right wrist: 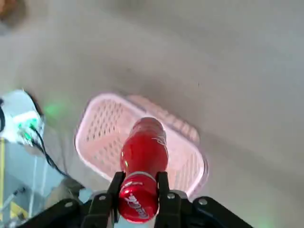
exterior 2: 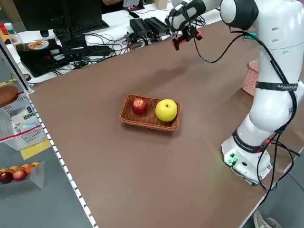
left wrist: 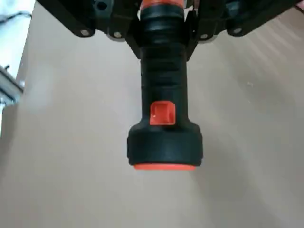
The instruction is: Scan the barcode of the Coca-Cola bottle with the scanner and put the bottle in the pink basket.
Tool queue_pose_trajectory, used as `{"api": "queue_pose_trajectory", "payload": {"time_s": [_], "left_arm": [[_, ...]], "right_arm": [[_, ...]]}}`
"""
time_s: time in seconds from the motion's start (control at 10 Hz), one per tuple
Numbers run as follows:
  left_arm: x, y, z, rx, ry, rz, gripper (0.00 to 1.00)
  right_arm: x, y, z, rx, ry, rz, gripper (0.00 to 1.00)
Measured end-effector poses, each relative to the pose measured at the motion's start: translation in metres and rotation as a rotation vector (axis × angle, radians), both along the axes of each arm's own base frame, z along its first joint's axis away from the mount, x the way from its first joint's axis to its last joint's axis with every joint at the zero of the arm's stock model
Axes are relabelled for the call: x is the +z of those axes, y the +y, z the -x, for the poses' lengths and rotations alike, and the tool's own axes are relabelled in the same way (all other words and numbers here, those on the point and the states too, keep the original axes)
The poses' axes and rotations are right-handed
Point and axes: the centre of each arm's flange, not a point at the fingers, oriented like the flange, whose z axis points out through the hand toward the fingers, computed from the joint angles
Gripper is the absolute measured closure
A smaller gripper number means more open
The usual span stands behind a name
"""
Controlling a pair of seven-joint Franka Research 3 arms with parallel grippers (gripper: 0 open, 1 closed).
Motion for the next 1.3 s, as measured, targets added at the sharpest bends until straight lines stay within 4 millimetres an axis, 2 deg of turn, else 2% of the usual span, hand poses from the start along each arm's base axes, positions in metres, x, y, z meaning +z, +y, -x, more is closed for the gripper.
{"api": "queue_pose_trajectory", "payload": {"time_s": [0.1, 0.3, 0.4, 0.5, 0.6, 0.8, 1.0, 1.3], "left_arm": [[-0.004, 0.012, -0.001, 0.039, 0.009, -0.061, 0.64], [-0.023, 0.051, -0.003, 0.115, 0.028, -0.193, 0.64], [-0.033, 0.073, -0.001, 0.159, 0.044, -0.244, 0.64], [-0.042, 0.089, 0.001, 0.2, 0.057, -0.283, 0.64], [-0.05, 0.096, 0.004, 0.256, 0.064, -0.314, 0.64], [-0.06, 0.093, 0.008, 0.366, 0.077, -0.327, 0.64], [-0.073, 0.09, 0.012, 0.364, 0.058, -0.359, 0.64], [-0.113, 0.088, 0.025, 0.294, 0.0, -0.393, 0.64]], "right_arm": [[0.0, 0.016, 0.025, 0.005, 0.003, 0.036, 0.67], [-0.008, 0.053, 0.076, 0.034, -0.023, 0.092, 0.67], [-0.011, 0.062, 0.089, 0.034, -0.057, 0.11, 0.67], [-0.018, 0.068, 0.094, 0.025, -0.095, 0.123, 0.67], [-0.034, 0.076, 0.096, 0.014, -0.119, 0.123, 0.67], [-0.07, 0.091, 0.089, 0.008, -0.142, 0.123, 0.67], [-0.104, 0.1, 0.077, 0.003, -0.154, 0.149, 0.67], [-0.127, 0.105, 0.077, -0.021, -0.162, 0.204, 0.67]]}}
